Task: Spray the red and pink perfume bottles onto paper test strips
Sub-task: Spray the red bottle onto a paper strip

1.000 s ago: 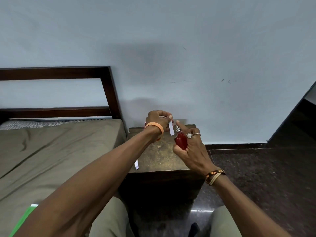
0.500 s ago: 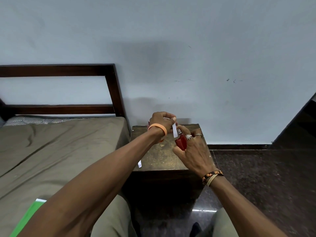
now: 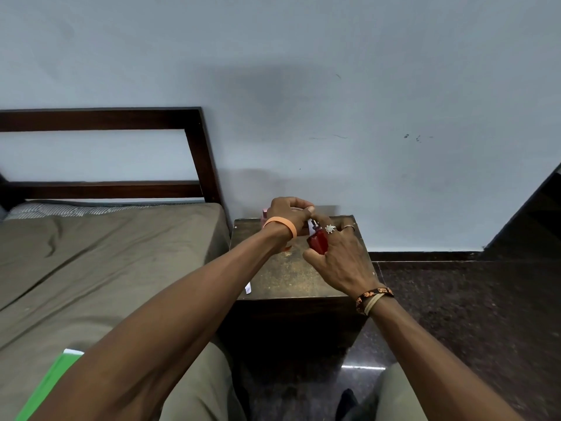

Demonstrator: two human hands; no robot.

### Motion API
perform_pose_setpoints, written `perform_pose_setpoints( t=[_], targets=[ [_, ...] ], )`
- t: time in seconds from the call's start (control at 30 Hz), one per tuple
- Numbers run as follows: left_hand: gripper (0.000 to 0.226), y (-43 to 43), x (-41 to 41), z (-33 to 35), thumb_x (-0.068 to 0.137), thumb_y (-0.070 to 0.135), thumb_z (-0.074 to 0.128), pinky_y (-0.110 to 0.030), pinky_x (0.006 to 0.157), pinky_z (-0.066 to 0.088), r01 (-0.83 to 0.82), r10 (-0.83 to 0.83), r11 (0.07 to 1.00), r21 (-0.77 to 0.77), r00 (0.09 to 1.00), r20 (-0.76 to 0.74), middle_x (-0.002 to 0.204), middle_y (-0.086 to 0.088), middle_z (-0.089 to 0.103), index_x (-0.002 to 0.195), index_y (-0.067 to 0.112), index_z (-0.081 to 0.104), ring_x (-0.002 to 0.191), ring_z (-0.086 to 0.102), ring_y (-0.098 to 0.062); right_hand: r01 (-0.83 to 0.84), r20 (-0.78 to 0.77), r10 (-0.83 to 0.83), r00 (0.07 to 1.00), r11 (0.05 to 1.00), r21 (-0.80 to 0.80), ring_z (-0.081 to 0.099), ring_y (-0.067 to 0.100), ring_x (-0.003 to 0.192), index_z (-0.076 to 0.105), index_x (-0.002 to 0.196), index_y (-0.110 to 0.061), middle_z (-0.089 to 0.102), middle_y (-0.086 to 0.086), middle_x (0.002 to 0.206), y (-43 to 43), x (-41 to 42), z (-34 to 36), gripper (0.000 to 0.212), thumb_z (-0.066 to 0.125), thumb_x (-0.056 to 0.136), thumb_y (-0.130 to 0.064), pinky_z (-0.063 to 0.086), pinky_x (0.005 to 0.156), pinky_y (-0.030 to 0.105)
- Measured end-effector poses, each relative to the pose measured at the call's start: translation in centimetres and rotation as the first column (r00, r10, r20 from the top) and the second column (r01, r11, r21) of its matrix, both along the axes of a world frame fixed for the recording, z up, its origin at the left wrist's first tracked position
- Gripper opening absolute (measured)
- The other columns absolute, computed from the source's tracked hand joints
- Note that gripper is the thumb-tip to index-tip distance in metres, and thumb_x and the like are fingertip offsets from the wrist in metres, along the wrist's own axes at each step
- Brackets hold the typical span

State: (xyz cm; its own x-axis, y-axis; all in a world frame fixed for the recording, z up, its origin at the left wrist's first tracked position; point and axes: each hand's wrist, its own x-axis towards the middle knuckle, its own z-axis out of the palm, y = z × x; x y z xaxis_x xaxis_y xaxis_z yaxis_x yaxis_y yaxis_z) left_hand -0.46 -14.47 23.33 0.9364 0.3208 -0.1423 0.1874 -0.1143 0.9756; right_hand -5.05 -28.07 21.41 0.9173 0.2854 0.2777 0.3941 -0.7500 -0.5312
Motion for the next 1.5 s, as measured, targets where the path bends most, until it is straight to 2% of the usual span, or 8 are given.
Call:
perform_pose_setpoints(
  t=[0.23, 0.4, 0.7, 0.87, 0.97, 1.2, 1.4, 1.5],
  targets=[
    [0.006, 0.7, 0.3, -0.5, 0.085, 0.005, 0.068, -0.044, 0.067, 0.061, -0.008, 0.005, 0.993, -0.121, 1.0, -0.028, 0.079, -0.017, 0.072, 0.08, 0.009, 0.066, 0.072, 0.073, -0.03, 0.009, -0.038, -0.009, 0.999, 1.0, 0.004, 0.055, 0.027, 0.088, 0.034, 0.139, -0.046, 0.035, 0.002, 0.11, -0.8, -1.3, -2.5, 0.066, 0.064, 0.079, -0.043, 0.053, 0.072, 0.034],
    [0.007, 0.5, 0.2, -0.7, 0.086, 0.004, 0.066, -0.038, 0.062, 0.06, -0.015, 0.012, 0.992, -0.125, 1.0, -0.028, 0.08, -0.018, 0.072, 0.081, 0.008, 0.065, 0.073, 0.073, -0.031, -0.011, 0.004, 0.011, 1.0, 0.999, 0.047, 0.047, 0.019, 0.09, 0.026, 0.143, -0.049, 0.03, -0.001, 0.11, -0.9, -1.8, -4.0, 0.074, 0.066, 0.081, -0.042, 0.046, 0.072, 0.024],
    [0.01, 0.3, 0.3, -1.1, 0.082, 0.006, 0.07, -0.041, 0.065, 0.061, -0.027, 0.026, 0.997, -0.075, 1.0, -0.011, 0.083, -0.017, 0.071, 0.076, 0.012, 0.067, 0.073, 0.072, -0.027, 0.009, 0.003, -0.009, 1.0, 0.997, 0.079, 0.055, 0.029, 0.091, 0.031, 0.14, -0.049, 0.037, 0.006, 0.114, -0.3, -0.5, -1.9, 0.072, 0.066, 0.077, -0.04, 0.055, 0.077, 0.04],
    [0.014, 0.4, 0.6, -1.2, 0.079, 0.008, 0.074, -0.034, 0.059, 0.059, -0.045, 0.045, 0.997, -0.062, 0.999, -0.008, 0.078, -0.012, 0.073, 0.07, 0.017, 0.069, 0.071, 0.073, -0.027, 0.028, 0.034, -0.031, 0.999, 0.997, 0.079, 0.053, 0.03, 0.101, 0.039, 0.14, -0.042, 0.044, 0.01, 0.117, 0.1, 0.6, -0.4, 0.069, 0.065, 0.077, -0.037, 0.051, 0.082, 0.035],
    [0.013, 0.4, 0.7, -1.3, 0.079, 0.009, 0.074, -0.042, 0.066, 0.061, -0.058, 0.058, 0.997, -0.042, 0.998, -0.011, 0.081, -0.014, 0.073, 0.069, 0.017, 0.069, 0.076, 0.072, -0.029, 0.013, -0.008, -0.013, 1.0, 1.0, 0.012, 0.055, 0.032, 0.098, 0.034, 0.14, -0.047, 0.042, 0.009, 0.117, 0.1, 0.4, -0.5, 0.068, 0.063, 0.078, -0.04, 0.052, 0.081, 0.038],
    [0.005, 0.8, 0.5, -1.2, 0.087, 0.004, 0.065, -0.042, 0.068, 0.061, -0.031, 0.028, 0.99, -0.139, 0.999, -0.022, 0.083, -0.02, 0.072, 0.083, 0.006, 0.064, 0.075, 0.072, -0.032, 0.004, -0.036, -0.002, 0.999, 0.998, 0.06, 0.052, 0.027, 0.093, 0.031, 0.139, -0.048, 0.033, 0.002, 0.112, -0.2, -1.5, -4.0, 0.071, 0.066, 0.078, -0.04, 0.055, 0.076, 0.037],
    [0.005, 0.9, 0.4, -1.3, 0.087, 0.003, 0.064, -0.039, 0.068, 0.06, -0.042, 0.04, 0.987, -0.155, 0.999, -0.019, 0.086, -0.021, 0.071, 0.083, 0.006, 0.063, 0.079, 0.072, -0.033, 0.02, -0.098, 0.004, 0.995, 0.971, 0.239, 0.055, 0.02, 0.087, 0.022, 0.144, -0.05, 0.034, 0.002, 0.117, -0.3, -1.2, -4.2, 0.083, 0.068, 0.076, -0.038, 0.054, 0.067, 0.029],
    [0.005, 1.1, 0.4, -1.5, 0.087, 0.002, 0.063, -0.033, 0.06, 0.059, -0.013, 0.007, 0.987, -0.161, 0.999, -0.037, 0.088, -0.022, 0.07, 0.083, 0.005, 0.062, 0.077, 0.072, -0.031, 0.147, -0.232, -0.038, 0.972, 0.868, 0.474, 0.058, 0.027, 0.097, 0.017, 0.152, -0.033, 0.044, 0.011, 0.125, -0.5, -0.2, -3.5, 0.097, 0.069, 0.071, -0.036, 0.058, 0.078, 0.042]
  ],
)
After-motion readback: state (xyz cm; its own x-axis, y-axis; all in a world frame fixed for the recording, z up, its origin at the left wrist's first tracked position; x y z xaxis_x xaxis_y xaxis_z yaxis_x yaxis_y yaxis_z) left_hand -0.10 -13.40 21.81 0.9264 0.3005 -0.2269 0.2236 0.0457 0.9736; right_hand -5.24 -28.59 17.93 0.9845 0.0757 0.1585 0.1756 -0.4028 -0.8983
